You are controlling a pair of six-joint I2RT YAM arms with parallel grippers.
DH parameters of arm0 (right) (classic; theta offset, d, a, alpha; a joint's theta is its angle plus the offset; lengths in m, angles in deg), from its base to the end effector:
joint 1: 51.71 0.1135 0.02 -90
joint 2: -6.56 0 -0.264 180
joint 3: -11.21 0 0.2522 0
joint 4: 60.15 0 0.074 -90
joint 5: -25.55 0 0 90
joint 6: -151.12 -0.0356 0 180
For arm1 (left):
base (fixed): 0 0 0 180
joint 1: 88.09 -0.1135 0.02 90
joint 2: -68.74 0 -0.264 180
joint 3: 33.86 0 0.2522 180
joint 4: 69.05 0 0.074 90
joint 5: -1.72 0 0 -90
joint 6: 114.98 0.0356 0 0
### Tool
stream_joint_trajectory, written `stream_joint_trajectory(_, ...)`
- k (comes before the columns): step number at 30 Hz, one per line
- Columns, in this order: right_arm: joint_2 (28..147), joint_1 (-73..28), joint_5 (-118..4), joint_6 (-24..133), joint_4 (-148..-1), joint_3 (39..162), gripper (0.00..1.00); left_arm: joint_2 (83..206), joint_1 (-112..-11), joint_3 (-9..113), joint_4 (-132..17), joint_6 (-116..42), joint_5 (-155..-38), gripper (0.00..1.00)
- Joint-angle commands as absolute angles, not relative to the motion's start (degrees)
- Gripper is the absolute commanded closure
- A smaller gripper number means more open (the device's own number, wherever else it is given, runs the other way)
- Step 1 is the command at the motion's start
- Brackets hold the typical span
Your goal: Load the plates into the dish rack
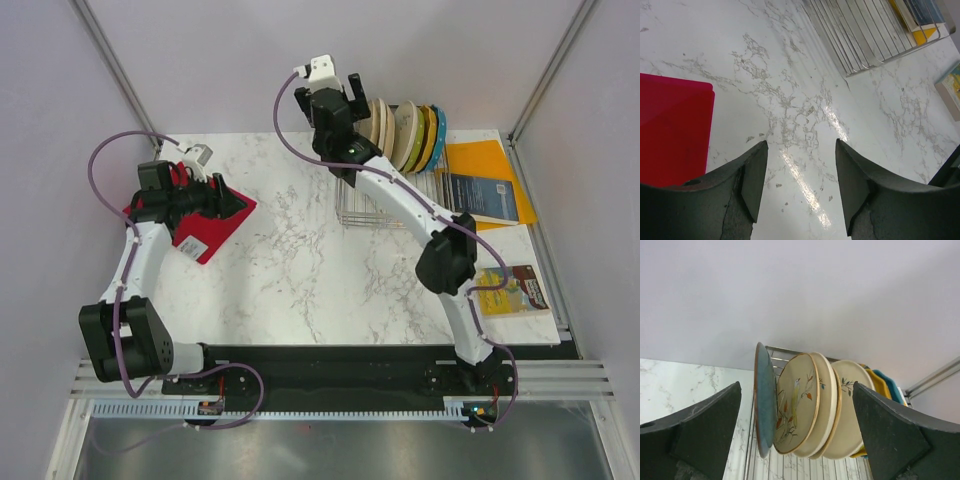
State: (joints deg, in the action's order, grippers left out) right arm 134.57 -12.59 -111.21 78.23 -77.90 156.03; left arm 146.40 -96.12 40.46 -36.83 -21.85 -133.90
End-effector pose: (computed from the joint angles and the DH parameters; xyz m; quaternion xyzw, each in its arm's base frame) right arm 0.4216 0.3095 0.3928 -0.0629 0.7083 -0.1548 0.6859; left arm 0.2965 0.0161 0.2992 0.1421 0.8265 -0.3021 0.4532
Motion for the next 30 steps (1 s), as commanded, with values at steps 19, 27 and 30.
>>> stream_joint_trajectory(19, 90.79, -9.43, -116.31, 84.33, -86.38, 120.6, 0.02, 134.66, -95.03, 50.3, -35.61, -16.11, -131.7, 0.0)
stream_joint_trajectory(27, 80.93, -8.9, -118.5, 81.25, -94.21, 115.33, 0.02, 132.19, -91.61, 57.5, -32.97, -16.81, -128.8, 0.0)
stream_joint_trajectory(30, 79.25, -9.17, -118.85, 79.76, -95.09, 113.92, 0.02, 132.19, -90.29, 58.83, -32.88, -17.16, -127.04, 0.0)
